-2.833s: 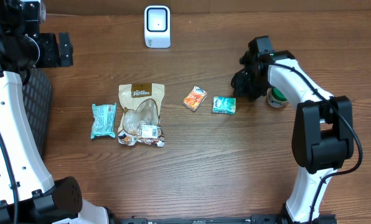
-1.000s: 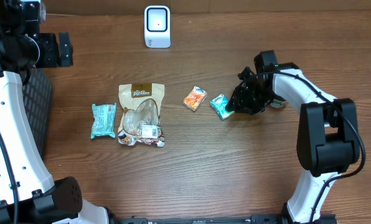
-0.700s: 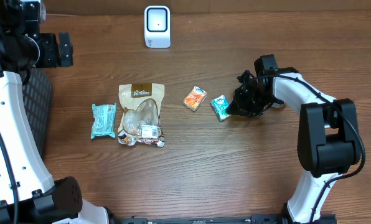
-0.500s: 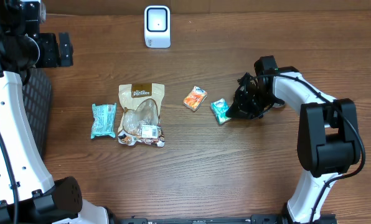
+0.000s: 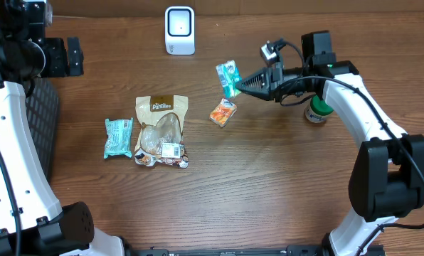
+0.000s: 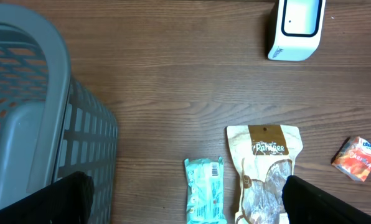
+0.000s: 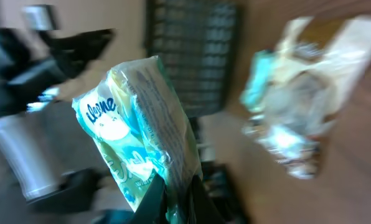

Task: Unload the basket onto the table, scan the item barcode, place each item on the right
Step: 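Lift the mint tissue pack and hold it in front of the scanner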

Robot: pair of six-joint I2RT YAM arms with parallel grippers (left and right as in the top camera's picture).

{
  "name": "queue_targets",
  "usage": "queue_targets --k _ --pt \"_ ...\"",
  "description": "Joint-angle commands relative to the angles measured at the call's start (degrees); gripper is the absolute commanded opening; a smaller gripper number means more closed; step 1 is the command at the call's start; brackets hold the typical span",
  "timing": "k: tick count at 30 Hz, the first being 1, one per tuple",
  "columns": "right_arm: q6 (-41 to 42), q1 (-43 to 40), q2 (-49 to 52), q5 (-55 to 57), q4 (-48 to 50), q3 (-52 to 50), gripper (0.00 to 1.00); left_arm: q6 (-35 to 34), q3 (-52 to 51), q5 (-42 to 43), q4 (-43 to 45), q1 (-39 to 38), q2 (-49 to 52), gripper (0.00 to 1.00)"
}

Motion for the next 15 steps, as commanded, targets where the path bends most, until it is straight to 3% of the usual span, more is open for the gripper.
queue_targets --k 1,7,15 --pt "11.50 -0.28 -0.90 -8.39 0.50 0.48 0.04 1.07 1.16 -0.22 0.09 0.13 -0.22 0.99" --pt "18.73 -0.28 -0.90 -8.39 0.55 0.48 0.04 1.09 1.16 -0.22 0.09 0.13 -0.20 0.99" --pt "19.47 -0.28 -0.90 -8.39 0.55 0.48 0.04 1.09 1.16 -0.22 0.07 0.13 -0.22 1.00"
